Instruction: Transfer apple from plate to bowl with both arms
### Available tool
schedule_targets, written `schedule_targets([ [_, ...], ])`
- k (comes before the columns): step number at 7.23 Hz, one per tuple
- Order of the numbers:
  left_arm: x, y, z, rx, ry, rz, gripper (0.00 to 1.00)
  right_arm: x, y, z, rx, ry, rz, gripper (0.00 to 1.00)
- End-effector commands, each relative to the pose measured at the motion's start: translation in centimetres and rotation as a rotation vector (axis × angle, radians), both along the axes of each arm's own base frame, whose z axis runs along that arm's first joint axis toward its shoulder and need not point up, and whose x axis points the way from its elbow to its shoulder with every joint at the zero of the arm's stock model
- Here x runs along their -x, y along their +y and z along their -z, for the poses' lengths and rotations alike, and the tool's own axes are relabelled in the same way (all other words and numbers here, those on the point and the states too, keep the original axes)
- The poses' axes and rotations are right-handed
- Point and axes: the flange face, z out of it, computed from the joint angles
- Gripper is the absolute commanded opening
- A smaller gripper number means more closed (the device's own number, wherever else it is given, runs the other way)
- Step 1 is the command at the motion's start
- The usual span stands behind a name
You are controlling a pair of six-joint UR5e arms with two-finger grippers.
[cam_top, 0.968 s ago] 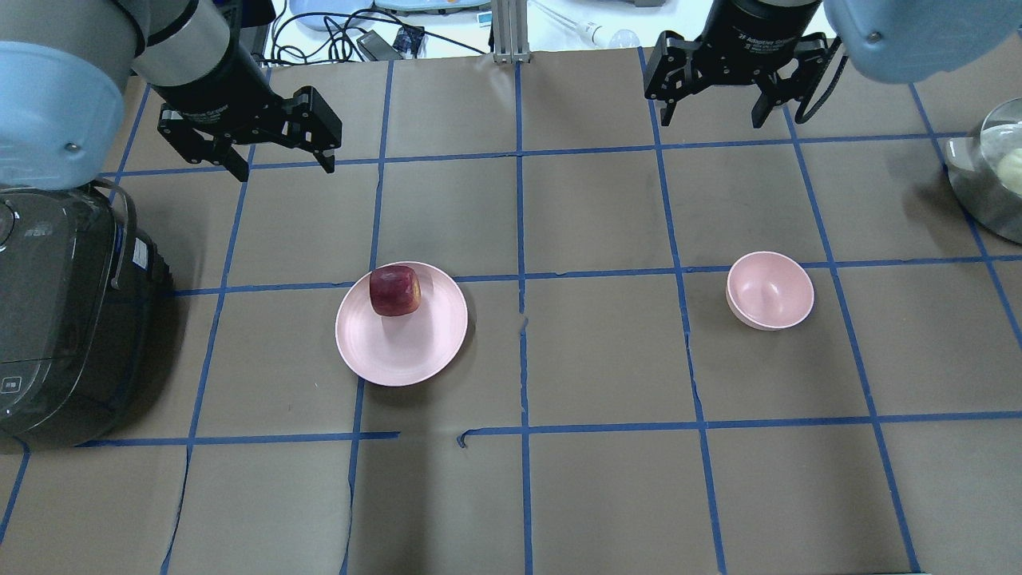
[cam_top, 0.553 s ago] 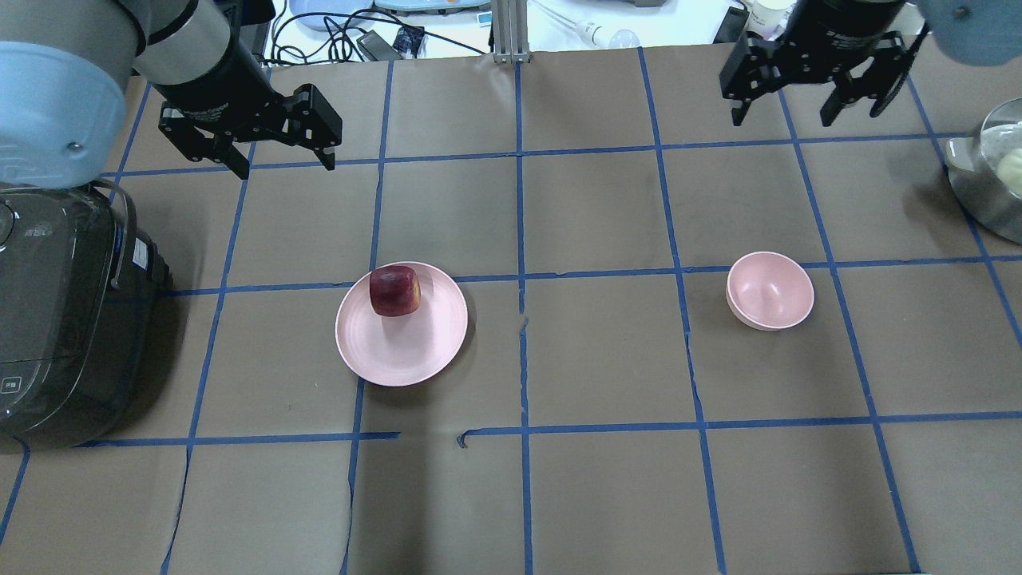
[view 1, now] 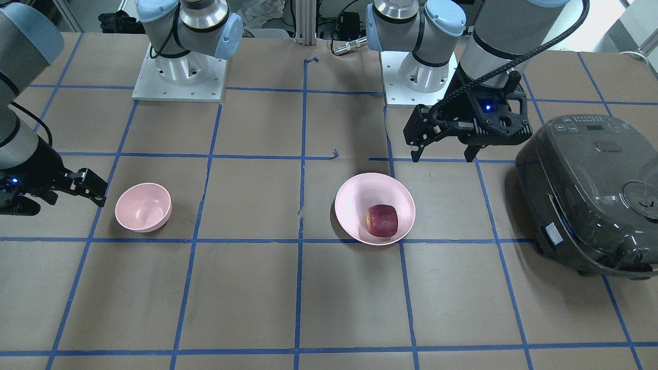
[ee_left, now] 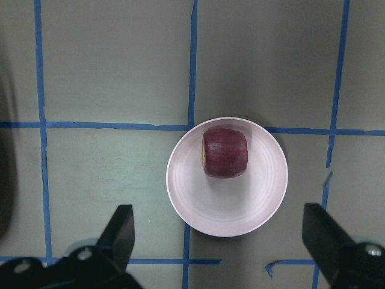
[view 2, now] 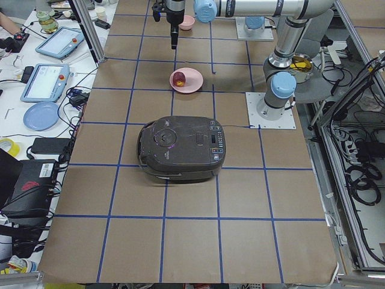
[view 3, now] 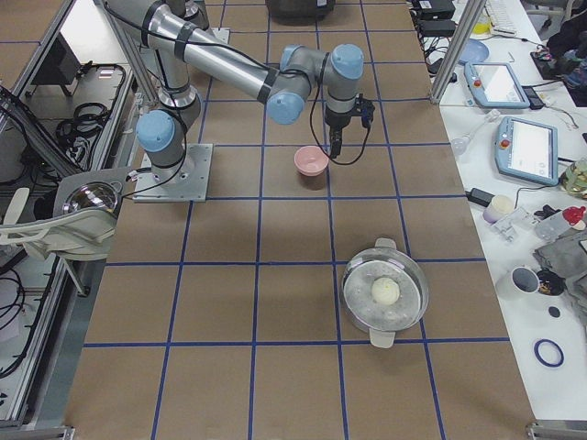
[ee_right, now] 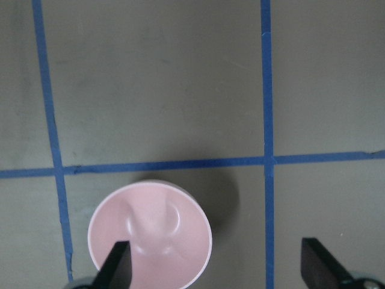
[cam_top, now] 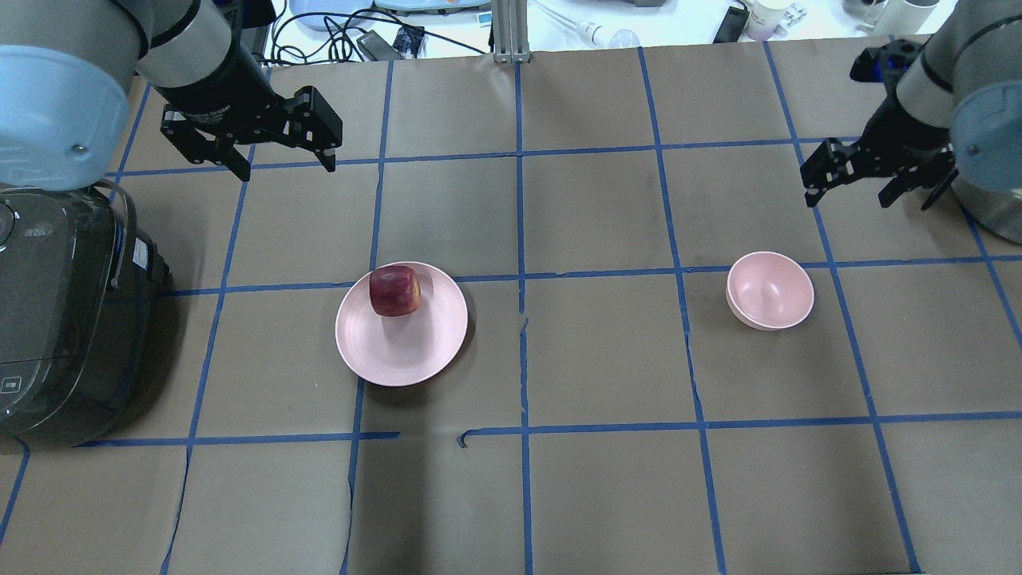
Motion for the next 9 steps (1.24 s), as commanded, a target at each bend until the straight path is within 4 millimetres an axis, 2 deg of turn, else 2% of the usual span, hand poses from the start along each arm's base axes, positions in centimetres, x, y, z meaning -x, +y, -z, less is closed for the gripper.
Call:
schedule_targets([
  [1,0.3,0.2,2.8,-0.037,0.001,-0.003,1.0,-0.4,2.3,9.3,-0.07,-0.018,-0.02,0.94],
  [2,0.7,0.4,7.0,-0.098,0.009,0.01,1.0,-0.3,2.0,11.1,-0.083,-0.021,-0.036,0.8],
  [3,0.8,-0.3,9.2,-0.01,0.011,0.017,1.0,-0.3,2.1,11.6,-0.093,-0.024,-0.038,0.57],
  [4,0.7,0.0,13.1,-0.038,0.01,0.01,1.0,-0.2,2.3,11.6,-0.1,-0.01,-0.057,0.13],
  [5,1.0,0.1,16.2,-0.054,0.014,0.001,1.0,0.0,2.3,11.6,-0.105,0.008,-0.064,0.0],
  [6,1.6,-0.8,18.6,-0.071,0.067,-0.008,1.0,0.0,2.2,11.5,-0.104,0.008,-0.064,0.0],
  [7,2.0,-1.5,22.1,-0.133,0.104,-0.009,1.0,0.0,2.2,11.4,-0.1,0.01,-0.063,0.0],
  [8,3.1,-1.4,23.2,-0.15,0.092,0.011,1.0,0.1,1.7,10.8,-0.082,0.006,-0.059,0.0],
  [9,4.1,-1.5,24.4,-0.158,0.088,0.022,1.0,0.4,0.3,9.2,-0.051,0.003,-0.055,0.0],
])
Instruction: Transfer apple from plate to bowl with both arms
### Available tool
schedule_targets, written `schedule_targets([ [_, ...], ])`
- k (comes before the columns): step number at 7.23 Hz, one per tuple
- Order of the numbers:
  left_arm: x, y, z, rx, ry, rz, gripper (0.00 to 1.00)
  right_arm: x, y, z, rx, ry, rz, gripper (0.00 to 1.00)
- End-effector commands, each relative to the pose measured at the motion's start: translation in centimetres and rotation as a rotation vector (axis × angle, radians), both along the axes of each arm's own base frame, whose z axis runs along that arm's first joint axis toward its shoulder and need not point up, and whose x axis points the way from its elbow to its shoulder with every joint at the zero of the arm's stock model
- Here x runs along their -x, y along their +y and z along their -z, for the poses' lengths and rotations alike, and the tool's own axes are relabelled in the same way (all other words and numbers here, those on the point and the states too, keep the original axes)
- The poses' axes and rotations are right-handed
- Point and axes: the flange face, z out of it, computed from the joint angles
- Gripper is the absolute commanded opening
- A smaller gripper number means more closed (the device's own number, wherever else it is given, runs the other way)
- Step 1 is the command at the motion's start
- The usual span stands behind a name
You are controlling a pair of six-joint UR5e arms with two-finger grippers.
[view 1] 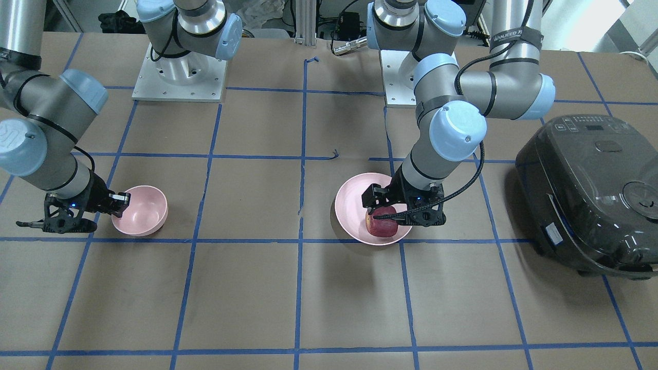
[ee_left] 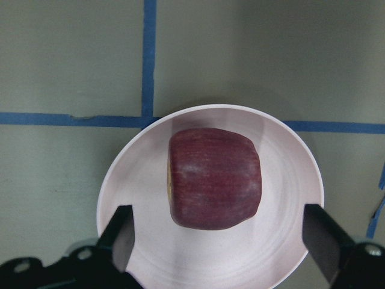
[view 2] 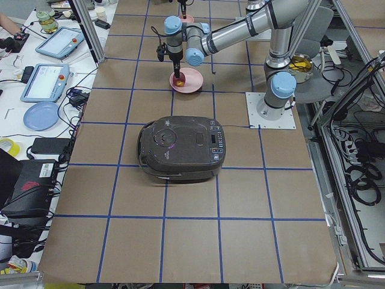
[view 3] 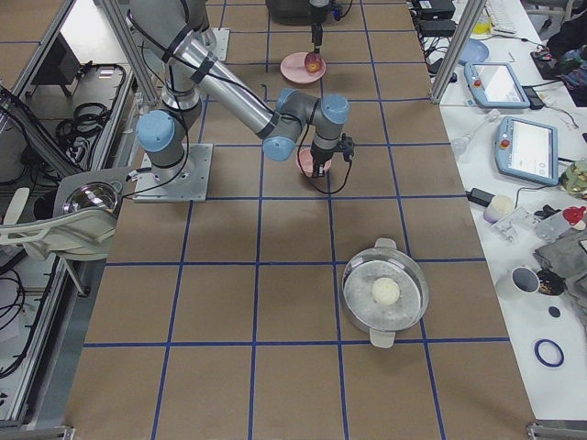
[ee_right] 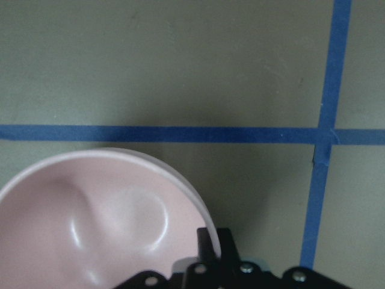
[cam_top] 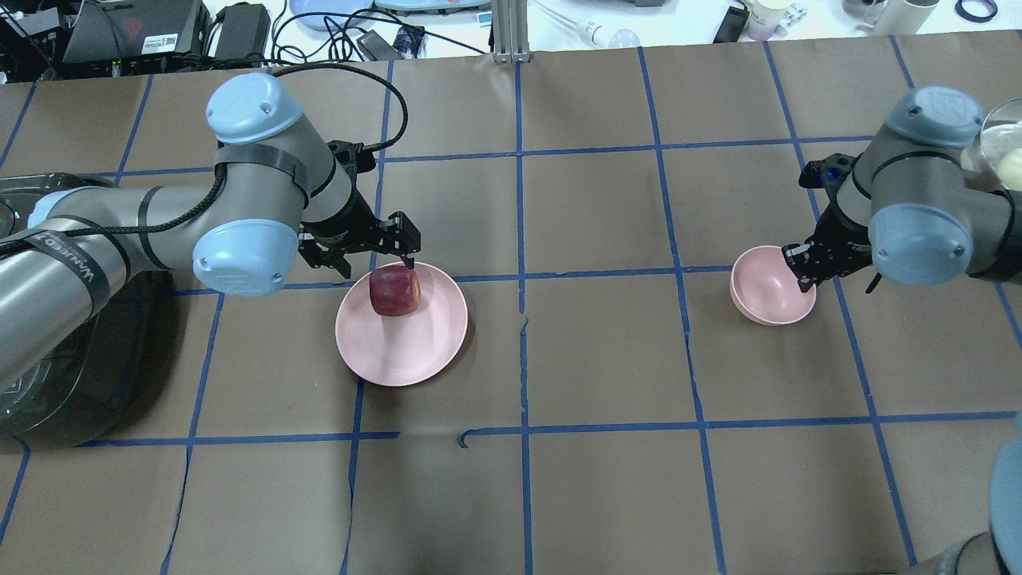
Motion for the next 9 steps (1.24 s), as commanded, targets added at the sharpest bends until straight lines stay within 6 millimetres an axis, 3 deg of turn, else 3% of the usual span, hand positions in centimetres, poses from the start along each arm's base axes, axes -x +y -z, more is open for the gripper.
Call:
schedule_targets([
  [1,1.6,-0.1,3.3,-0.039,-0.002,0.027,1.0,-0.7,-2.4,-2.5,0.056,-0.076,0.003,0.0],
  [2,1.4,-0.2,4.1,-0.044,-0.026,0.039,1.0,-3.5,-3.0,-2.2,0.075,-0.193,0.012,0.0],
  [3,0.9,-0.5,5.0,-0.038,-0.072,0.085,0.96,-8.5,-3.1,-2.2,0.065,-0.214,0.052,0.0],
  [4,0.9,-0.4,5.4,-0.045,-0.073,0.087,0.72,-15.2,-2.4,-1.8,0.037,-0.207,0.055,0.0],
  [5,0.7,-0.2,5.2,-0.043,-0.061,0.091,0.12,-20.0,-1.2,-1.6,0.011,-0.196,0.106,0.0],
  [6,0.9,0.0,5.4,-0.048,-0.063,0.077,0.0,-22.0,-0.5,-1.4,0.006,-0.18,0.11,0.0],
  [8,1.1,-0.7,1.8,0.023,-0.068,0.086,0.0,-22.4,1.3,0.4,-0.036,-0.175,0.101,0.02],
  [9,0.9,-0.8,0.3,0.043,-0.066,0.081,0.0,-22.7,1.6,0.6,-0.032,-0.174,0.09,0.32],
])
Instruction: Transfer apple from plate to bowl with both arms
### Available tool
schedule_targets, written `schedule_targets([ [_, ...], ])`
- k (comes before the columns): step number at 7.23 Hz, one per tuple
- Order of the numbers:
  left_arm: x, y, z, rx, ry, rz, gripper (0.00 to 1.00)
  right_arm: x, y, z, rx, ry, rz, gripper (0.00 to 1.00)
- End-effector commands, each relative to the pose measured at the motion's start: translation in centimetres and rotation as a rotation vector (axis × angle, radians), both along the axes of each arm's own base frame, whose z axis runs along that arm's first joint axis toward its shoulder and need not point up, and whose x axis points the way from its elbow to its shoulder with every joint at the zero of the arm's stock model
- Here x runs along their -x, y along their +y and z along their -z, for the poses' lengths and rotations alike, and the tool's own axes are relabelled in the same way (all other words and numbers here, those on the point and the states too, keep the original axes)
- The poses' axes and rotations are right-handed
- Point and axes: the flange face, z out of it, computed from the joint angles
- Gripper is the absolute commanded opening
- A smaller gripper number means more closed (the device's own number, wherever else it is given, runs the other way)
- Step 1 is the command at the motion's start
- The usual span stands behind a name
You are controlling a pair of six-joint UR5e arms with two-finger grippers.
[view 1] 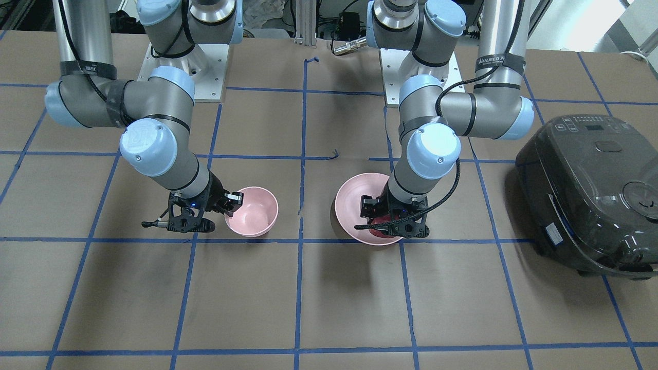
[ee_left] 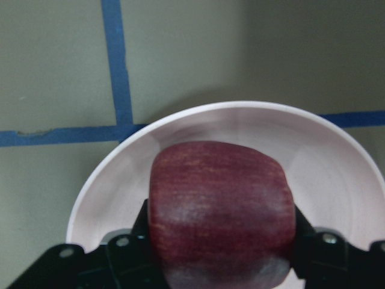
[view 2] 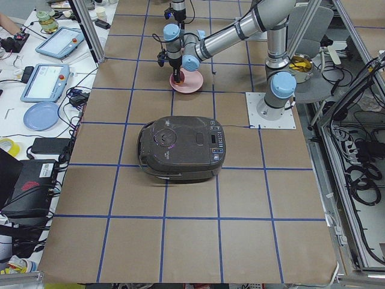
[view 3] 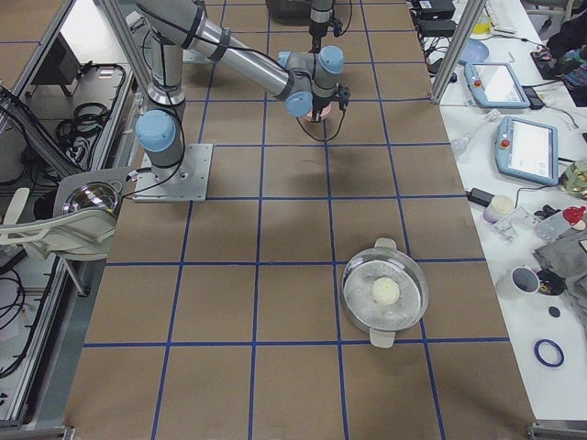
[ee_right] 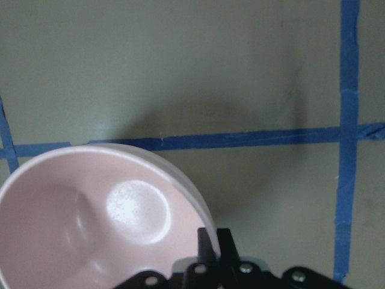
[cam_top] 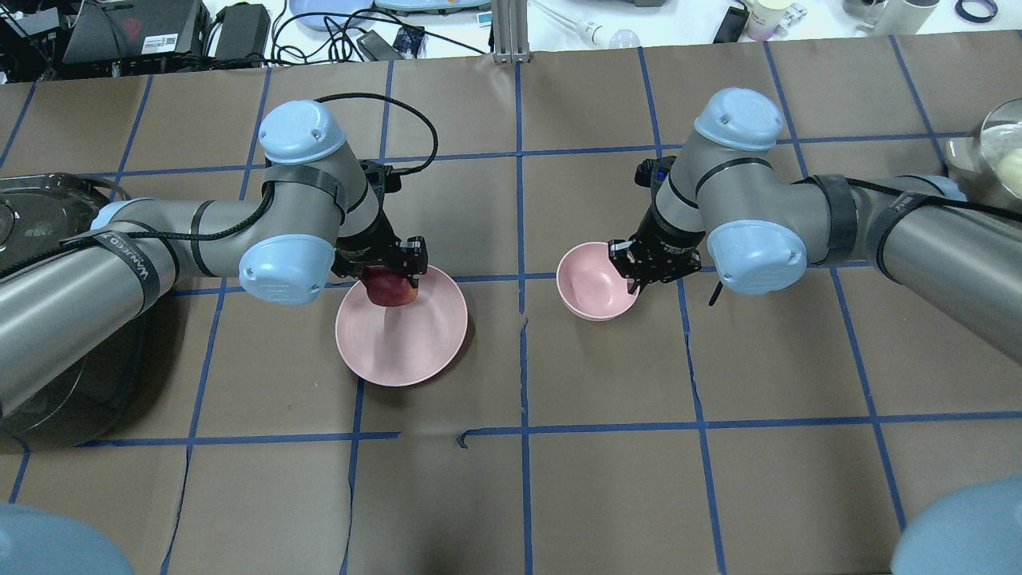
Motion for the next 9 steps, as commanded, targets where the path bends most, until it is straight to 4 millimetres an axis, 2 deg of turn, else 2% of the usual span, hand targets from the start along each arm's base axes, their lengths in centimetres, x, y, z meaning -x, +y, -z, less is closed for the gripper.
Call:
schedule_targets([
  [1,0.5,0.0,-2.2,0.037,0.019,-0.013,0.0,-0.3,0.4,-0.1,0.012,0.005,-0.007,0.99],
  [2,1.0,-0.1,-3.2,0.059,0.081,0.002,0.0,0.9,-0.5,-2.0,0.075,0.12,-0.042,1.0],
  [3,0.9,-0.1,-3.9,0.066,0.08,-0.001,0.0,1.8,-1.3,-6.5,0.15,0.194,-0.042,1.0],
  [4,1.1,0.0,-4.5,0.071,0.085,-0.012,0.0,2.0,-1.0,-12.4,0.173,0.196,-0.037,1.0],
  [5,1.6,-0.1,-5.2,0.081,0.099,-0.045,0.0,1.9,-0.5,-19.4,0.184,0.194,-0.037,1.0],
  [6,2.9,-1.2,-6.2,0.09,0.145,-0.104,0.0,1.8,-0.2,-26.2,0.203,0.192,-0.038,1.0],
  [7,5.4,-2.1,-8.3,0.121,0.166,-0.139,0.0,1.7,0.2,-31.7,0.226,0.191,-0.038,1.0],
  [8,7.8,-2.3,-8.9,0.113,0.178,-0.226,0.0,1.7,0.5,-33.2,0.221,0.19,-0.035,1.0],
  [9,11.5,-0.9,-8.6,0.081,0.209,-0.28,0.0,1.8,0.4,-33.0,0.218,0.193,-0.031,1.0],
])
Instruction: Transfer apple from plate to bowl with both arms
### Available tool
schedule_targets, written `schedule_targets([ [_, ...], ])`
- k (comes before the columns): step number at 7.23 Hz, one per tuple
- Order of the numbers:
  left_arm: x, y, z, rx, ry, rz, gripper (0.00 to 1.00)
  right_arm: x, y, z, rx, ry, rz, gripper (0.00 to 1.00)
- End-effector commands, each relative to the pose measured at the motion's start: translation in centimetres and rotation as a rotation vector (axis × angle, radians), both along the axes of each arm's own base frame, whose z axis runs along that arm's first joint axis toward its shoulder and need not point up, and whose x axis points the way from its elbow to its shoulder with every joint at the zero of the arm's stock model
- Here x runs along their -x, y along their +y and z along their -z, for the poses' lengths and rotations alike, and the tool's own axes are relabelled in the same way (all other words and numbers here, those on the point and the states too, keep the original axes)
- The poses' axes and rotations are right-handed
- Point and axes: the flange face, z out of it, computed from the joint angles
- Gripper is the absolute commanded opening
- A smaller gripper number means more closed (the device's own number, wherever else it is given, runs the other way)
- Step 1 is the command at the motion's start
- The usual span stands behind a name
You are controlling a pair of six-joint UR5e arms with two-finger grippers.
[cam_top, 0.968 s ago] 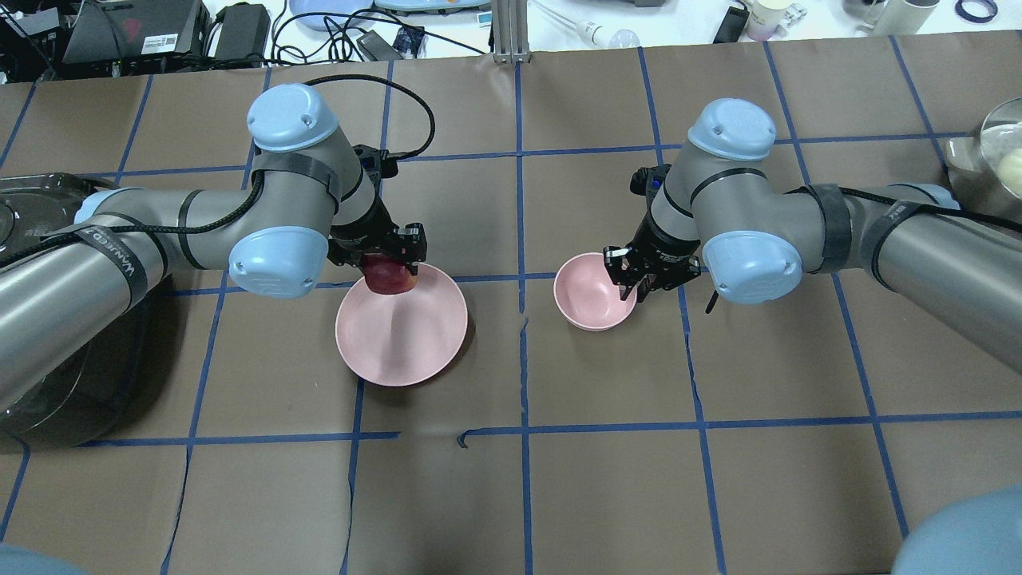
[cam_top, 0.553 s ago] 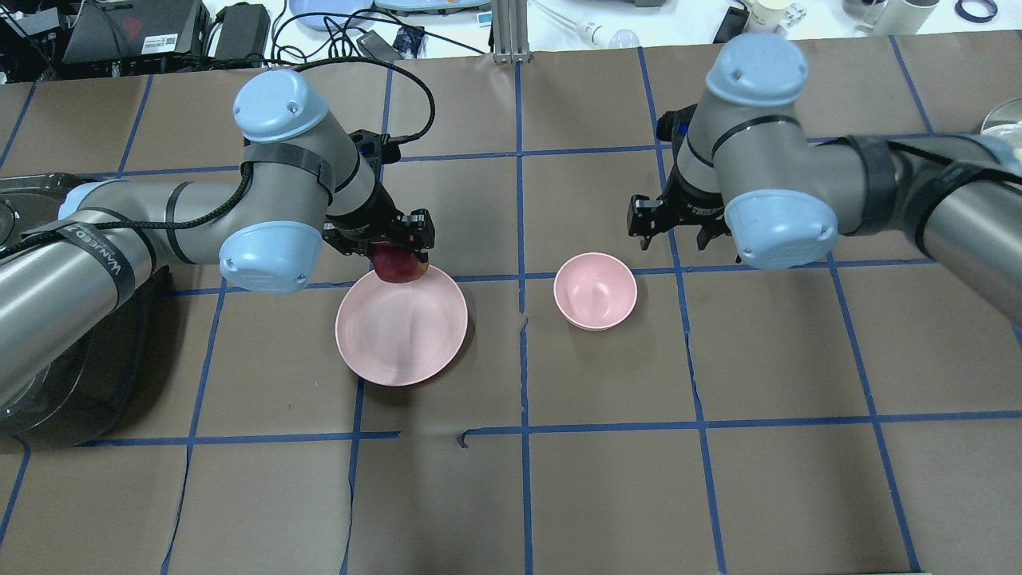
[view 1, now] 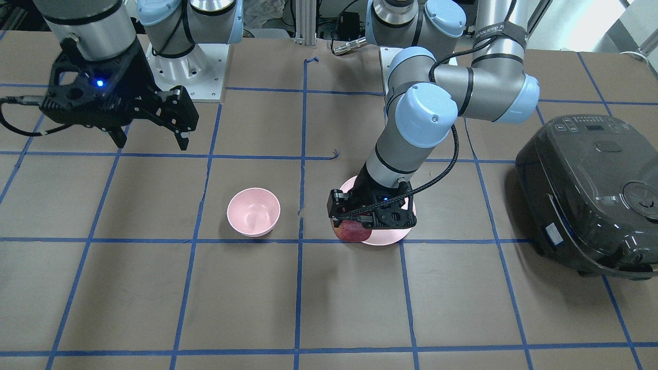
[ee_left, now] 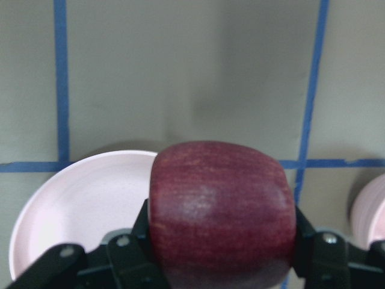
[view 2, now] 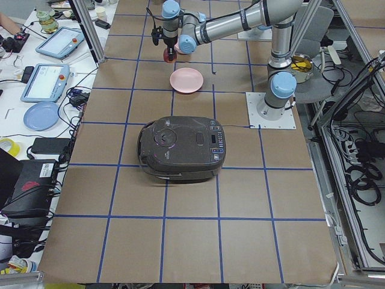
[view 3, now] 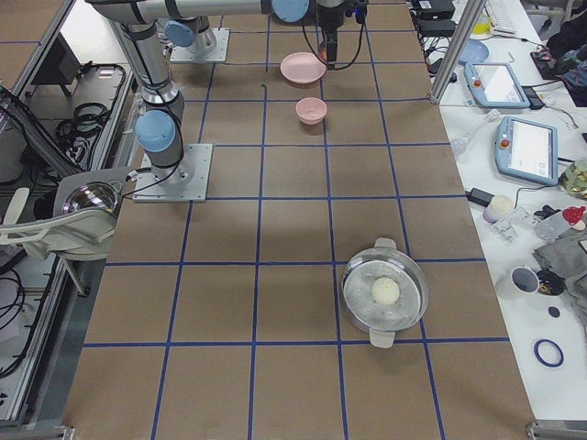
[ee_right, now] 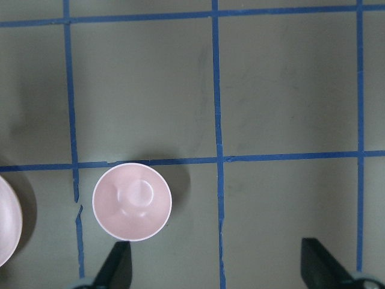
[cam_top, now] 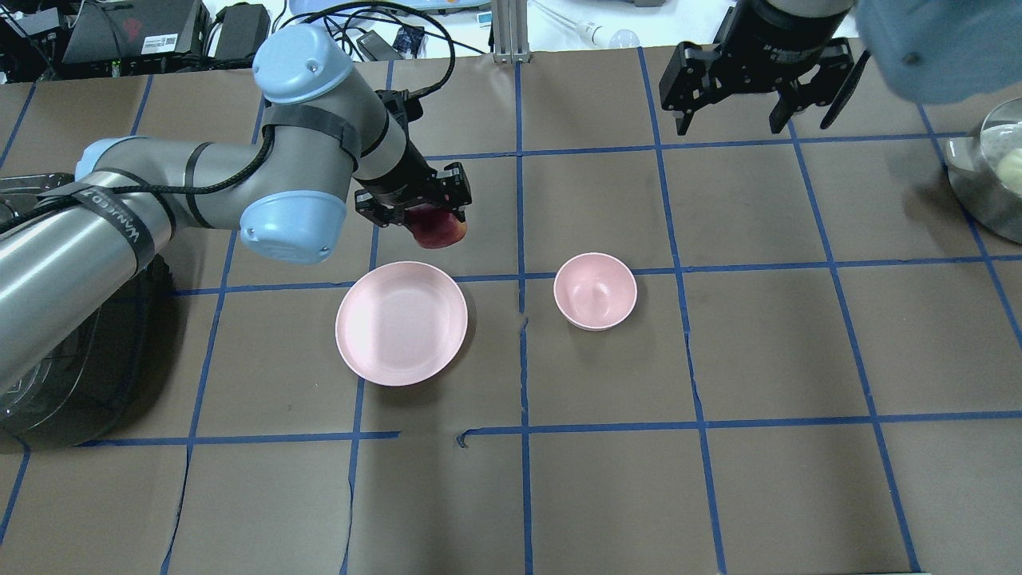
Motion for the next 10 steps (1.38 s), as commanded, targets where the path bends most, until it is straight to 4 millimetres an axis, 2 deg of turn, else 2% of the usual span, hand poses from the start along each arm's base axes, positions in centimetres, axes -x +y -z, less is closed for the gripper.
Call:
schedule_targets([
  [1,8.1,3.1,-0.4,-0.039,0.048,-0.053,0.0,0.0,0.3,-1.5,-0.002,0.0,0.003,1.0],
  [2,11.1,4.2,0.3,-0.061,0.084,-0.107,0.0,0.0,0.2,-1.3,-0.006,0.0,0.003,1.0],
  [3,12.4,3.7,1.1,-0.043,0.139,-0.141,0.0,0.0,0.3,-1.3,-0.006,0.002,0.003,1.0],
  [4,13.4,3.4,0.8,-0.027,0.16,-0.177,0.0,0.0,0.2,-1.2,-0.009,0.002,0.003,1.0],
  [5,15.1,4.0,1.9,-0.046,0.149,-0.194,0.0,0.0,0.2,-1.2,-0.008,0.001,0.0,1.0],
  [6,16.0,3.9,2.3,-0.046,0.154,-0.194,0.0,-0.1,0.1,-1.0,-0.009,-0.001,-0.001,1.0],
  [7,16.5,4.1,3.9,-0.072,0.14,-0.192,0.0,0.0,0.0,-0.9,-0.012,0.006,-0.002,1.0],
  [8,17.8,4.6,4.5,-0.081,0.139,-0.194,0.0,0.0,0.0,-0.9,-0.011,0.006,-0.002,1.0],
  [10,18.0,4.8,6.1,-0.089,0.122,-0.178,0.0,0.1,-0.1,-0.9,-0.009,0.01,0.0,1.0],
])
